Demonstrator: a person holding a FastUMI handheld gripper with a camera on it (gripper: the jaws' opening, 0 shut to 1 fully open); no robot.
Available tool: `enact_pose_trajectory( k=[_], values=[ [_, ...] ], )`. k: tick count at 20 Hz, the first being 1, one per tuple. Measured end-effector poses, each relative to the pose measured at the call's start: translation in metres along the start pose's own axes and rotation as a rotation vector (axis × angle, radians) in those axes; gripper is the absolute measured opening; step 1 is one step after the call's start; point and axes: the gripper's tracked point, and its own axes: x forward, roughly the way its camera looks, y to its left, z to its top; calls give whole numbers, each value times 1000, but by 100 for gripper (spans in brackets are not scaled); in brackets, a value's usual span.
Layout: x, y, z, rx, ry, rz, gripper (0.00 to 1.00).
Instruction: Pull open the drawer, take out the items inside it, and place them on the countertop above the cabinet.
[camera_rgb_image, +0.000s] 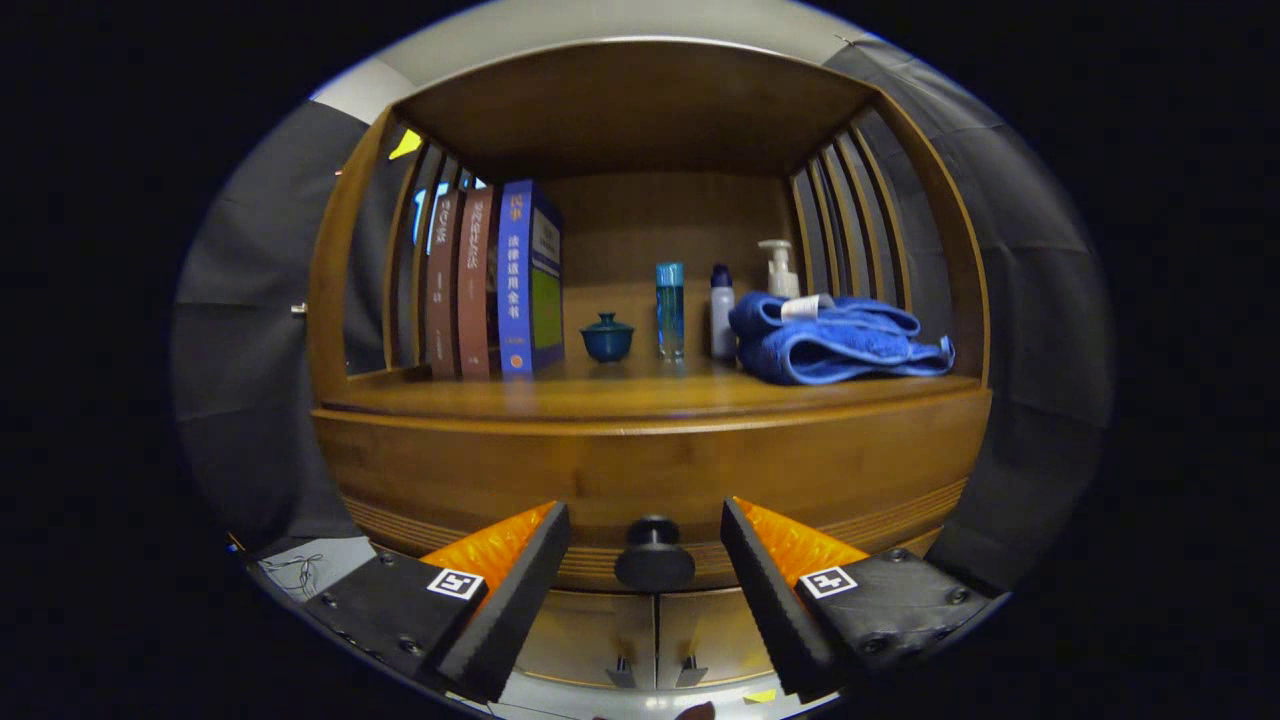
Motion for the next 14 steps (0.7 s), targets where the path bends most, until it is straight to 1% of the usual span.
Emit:
enact_pose_trajectory(
  k=[1,2,4,6,7,8,9,10,14],
  values=[
    [-2,-2,-9,9,32,8,99],
    [4,-2,-20,21,54,3,84],
    [6,-1,-18,33,27,15,53],
    [6,-2,-17,-5,25,6,42],
    [8,-3,-20,-30,25,-10,42],
    [7,-3,-18,-55,16,-22,34],
    [9,-3,-20,-57,19,-27,34],
    [5,-2,-17,-43,18,-25,27],
    [-14,-3,-20,-20,32,-23,27]
  ],
)
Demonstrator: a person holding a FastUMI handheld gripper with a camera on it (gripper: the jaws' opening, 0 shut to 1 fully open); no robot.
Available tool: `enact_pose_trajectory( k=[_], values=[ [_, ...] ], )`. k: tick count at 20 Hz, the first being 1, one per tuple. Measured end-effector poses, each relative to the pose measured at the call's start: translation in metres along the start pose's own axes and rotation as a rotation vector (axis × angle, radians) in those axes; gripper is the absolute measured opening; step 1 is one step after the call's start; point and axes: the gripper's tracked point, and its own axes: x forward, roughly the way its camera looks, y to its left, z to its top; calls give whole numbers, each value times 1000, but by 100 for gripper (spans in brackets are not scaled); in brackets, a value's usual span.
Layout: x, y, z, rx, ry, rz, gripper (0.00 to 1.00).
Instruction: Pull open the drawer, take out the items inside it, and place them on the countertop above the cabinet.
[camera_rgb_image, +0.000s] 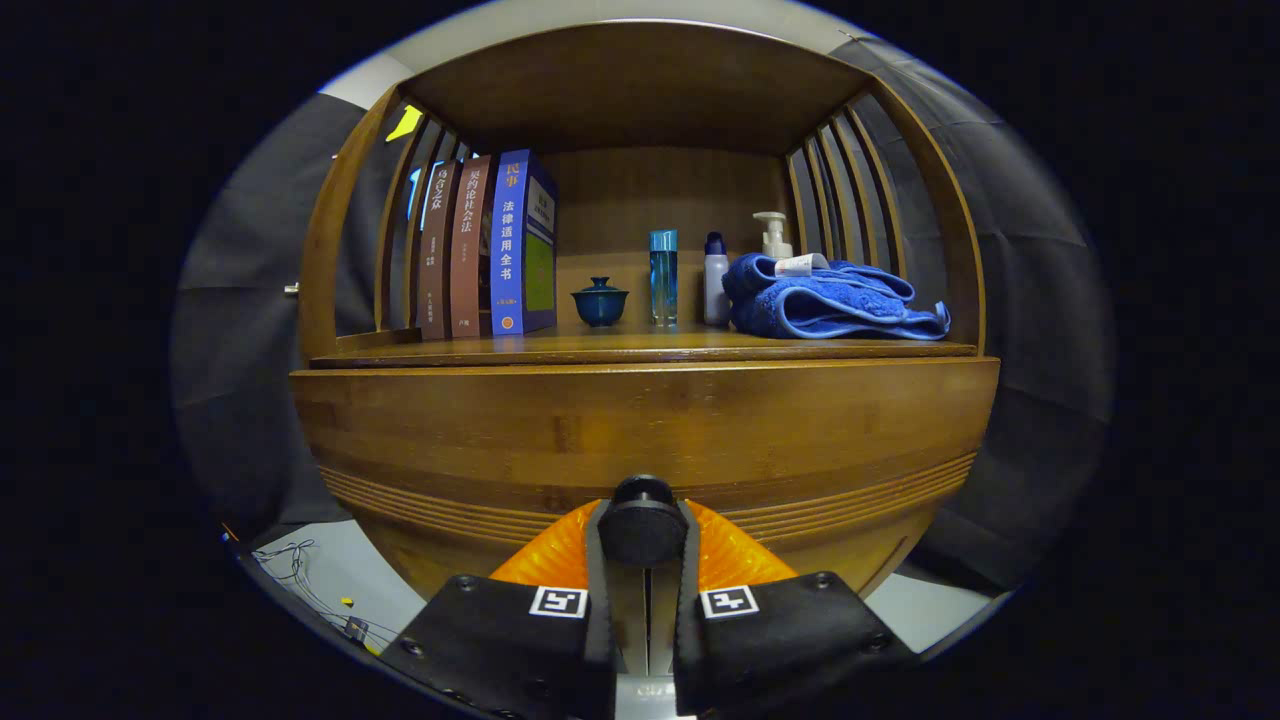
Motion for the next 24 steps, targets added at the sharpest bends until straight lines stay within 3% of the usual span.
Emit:
enact_pose_trajectory(
  k=[11,24],
  values=[
    [-89,-5,-11,12,16,21,27],
    [-157,-11,-30,1,68,37,27]
  ],
)
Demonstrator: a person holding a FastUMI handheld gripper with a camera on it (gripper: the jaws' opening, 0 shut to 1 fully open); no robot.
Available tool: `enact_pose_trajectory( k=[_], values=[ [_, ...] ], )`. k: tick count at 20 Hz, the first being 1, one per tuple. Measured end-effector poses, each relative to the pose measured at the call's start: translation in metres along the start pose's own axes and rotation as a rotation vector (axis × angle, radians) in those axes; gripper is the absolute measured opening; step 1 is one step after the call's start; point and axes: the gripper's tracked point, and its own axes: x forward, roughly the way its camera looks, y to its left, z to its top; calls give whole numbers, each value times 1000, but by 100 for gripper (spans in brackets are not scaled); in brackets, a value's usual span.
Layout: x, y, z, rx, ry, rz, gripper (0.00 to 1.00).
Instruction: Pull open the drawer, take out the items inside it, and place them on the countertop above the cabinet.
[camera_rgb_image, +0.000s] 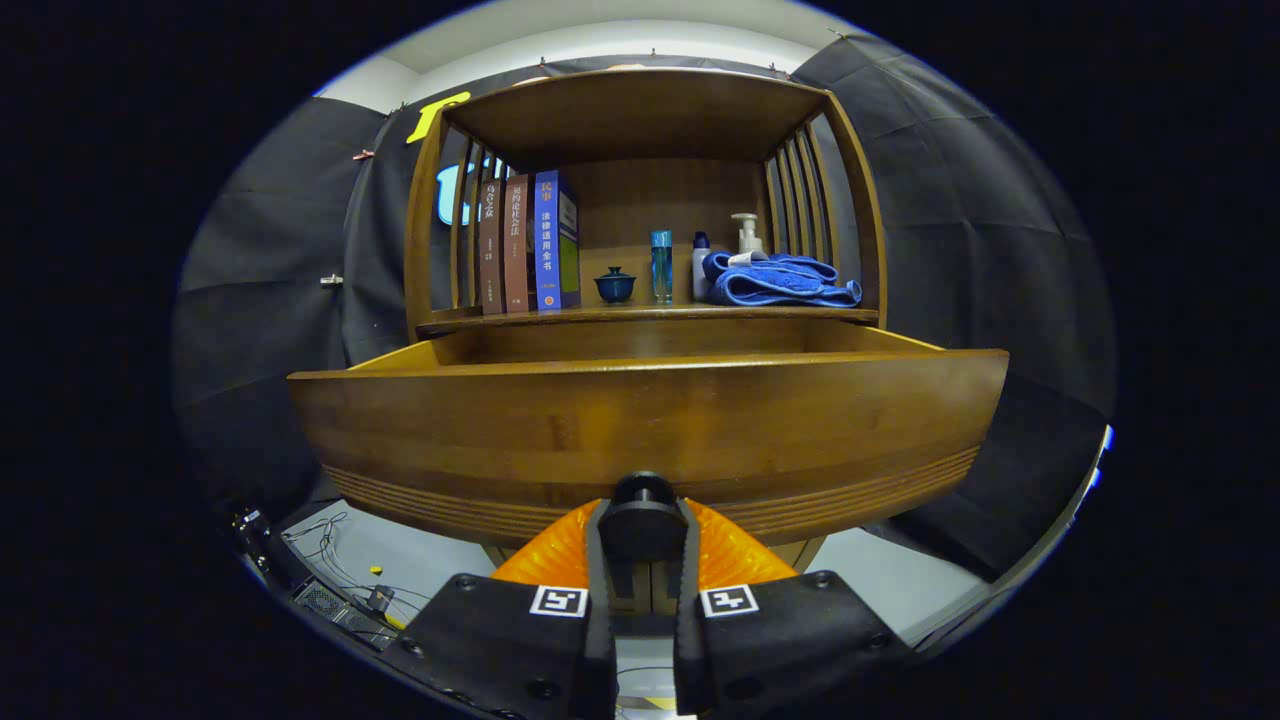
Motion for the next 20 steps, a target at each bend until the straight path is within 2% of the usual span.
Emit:
enact_pose_trajectory(
  k=[5,8,11,13,16,20],
  values=[
    [-14,3,-5,-10,15,4,27],
    [-11,6,-5,-12,16,1,44],
    [-15,9,-2,-29,12,8,78],
    [-22,20,0,-29,15,47,100],
    [-39,19,28,-31,-5,68,100],
    [-54,16,102,-6,-72,86,100]
  ],
)
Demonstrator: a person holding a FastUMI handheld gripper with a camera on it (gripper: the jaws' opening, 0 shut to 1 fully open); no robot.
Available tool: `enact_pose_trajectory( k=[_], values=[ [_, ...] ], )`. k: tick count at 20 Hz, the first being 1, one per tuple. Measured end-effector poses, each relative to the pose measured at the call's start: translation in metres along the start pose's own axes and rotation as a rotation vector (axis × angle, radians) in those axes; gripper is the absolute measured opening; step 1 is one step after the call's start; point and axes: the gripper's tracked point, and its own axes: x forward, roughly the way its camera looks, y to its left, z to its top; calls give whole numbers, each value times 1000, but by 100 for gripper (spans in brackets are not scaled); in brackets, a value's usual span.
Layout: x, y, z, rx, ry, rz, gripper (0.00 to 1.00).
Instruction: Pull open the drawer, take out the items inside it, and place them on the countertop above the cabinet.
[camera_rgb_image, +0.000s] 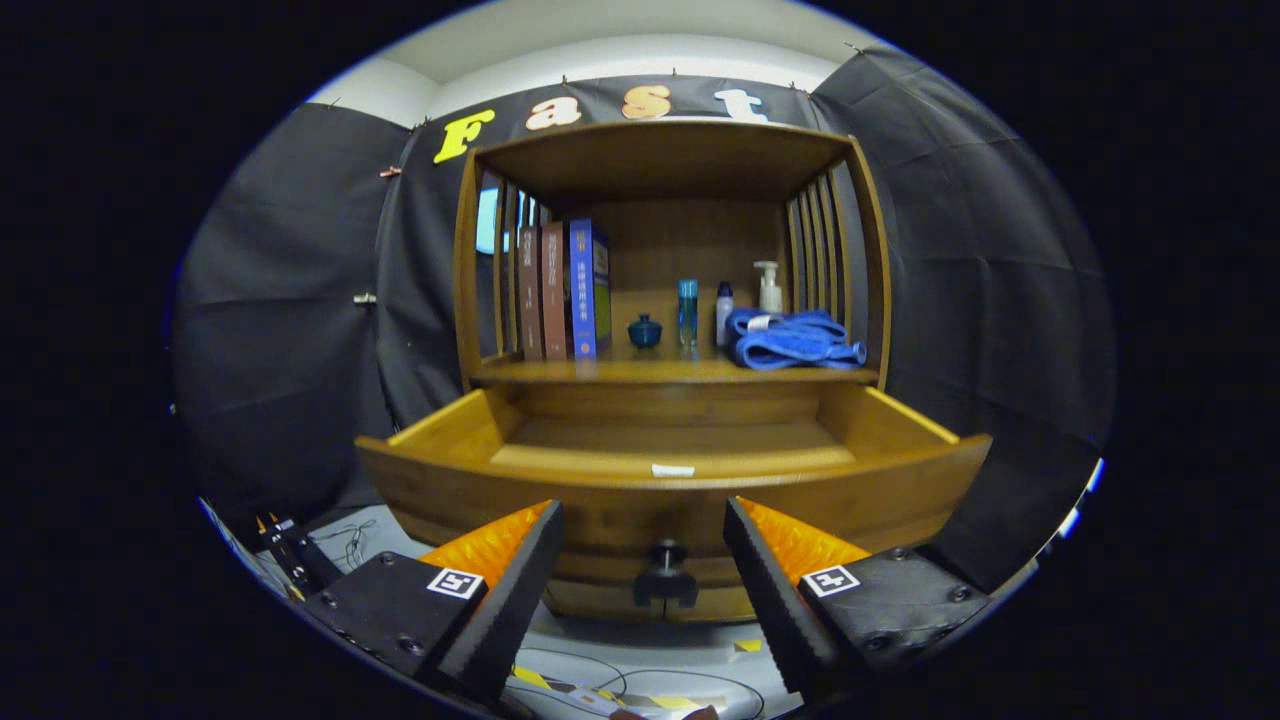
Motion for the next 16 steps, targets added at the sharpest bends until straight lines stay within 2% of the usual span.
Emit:
enact_pose_trajectory(
  k=[5,8,12,16],
  values=[
    [16,-9,71,-7,1,-13,100],
    [43,1,90,32,82,34,100],
    [85,23,85,200,334,134,99],
    [132,3,50,39,534,89,99]
  ],
)
